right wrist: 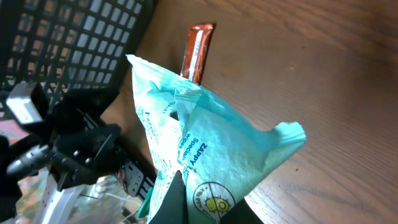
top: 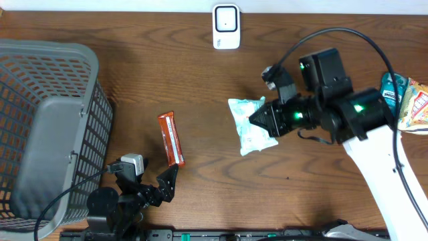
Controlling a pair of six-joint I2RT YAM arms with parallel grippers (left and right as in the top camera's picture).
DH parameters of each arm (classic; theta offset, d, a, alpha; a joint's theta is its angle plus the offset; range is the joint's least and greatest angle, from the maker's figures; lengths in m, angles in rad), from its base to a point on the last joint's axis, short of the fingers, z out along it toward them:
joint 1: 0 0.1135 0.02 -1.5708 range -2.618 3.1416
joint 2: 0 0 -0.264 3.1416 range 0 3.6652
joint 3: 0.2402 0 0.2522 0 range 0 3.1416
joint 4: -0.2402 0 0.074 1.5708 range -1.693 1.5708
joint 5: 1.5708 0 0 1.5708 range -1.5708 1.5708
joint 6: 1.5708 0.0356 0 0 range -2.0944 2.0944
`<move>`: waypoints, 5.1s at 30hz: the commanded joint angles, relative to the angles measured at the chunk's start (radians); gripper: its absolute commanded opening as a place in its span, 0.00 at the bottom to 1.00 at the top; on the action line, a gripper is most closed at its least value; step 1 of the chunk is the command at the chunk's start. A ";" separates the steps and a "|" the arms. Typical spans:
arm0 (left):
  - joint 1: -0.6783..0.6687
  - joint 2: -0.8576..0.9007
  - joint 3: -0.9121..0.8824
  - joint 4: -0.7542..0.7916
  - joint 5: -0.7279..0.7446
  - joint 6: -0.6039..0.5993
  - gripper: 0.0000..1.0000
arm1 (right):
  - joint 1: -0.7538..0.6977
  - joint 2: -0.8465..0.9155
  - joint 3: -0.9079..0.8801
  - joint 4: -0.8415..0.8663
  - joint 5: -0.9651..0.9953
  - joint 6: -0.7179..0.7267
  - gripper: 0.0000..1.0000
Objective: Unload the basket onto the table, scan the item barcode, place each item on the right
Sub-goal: 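Lift the wipes pack and adjust it in the right gripper, then carry the wipes pack to the white scanner with the right gripper, then move the wipes pack to the right table edge and release it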
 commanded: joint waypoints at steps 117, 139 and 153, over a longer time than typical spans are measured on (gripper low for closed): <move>0.003 -0.002 0.003 0.000 -0.005 -0.001 0.98 | -0.170 1.067 0.274 2.002 1.697 -1.121 0.01; 0.003 -0.002 0.003 0.000 -0.005 -0.001 0.98 | -0.496 0.947 0.274 0.859 1.368 -0.423 0.99; 0.003 -0.002 0.003 0.000 -0.005 -0.001 0.98 | -0.240 0.657 0.264 0.336 -0.491 -0.188 0.99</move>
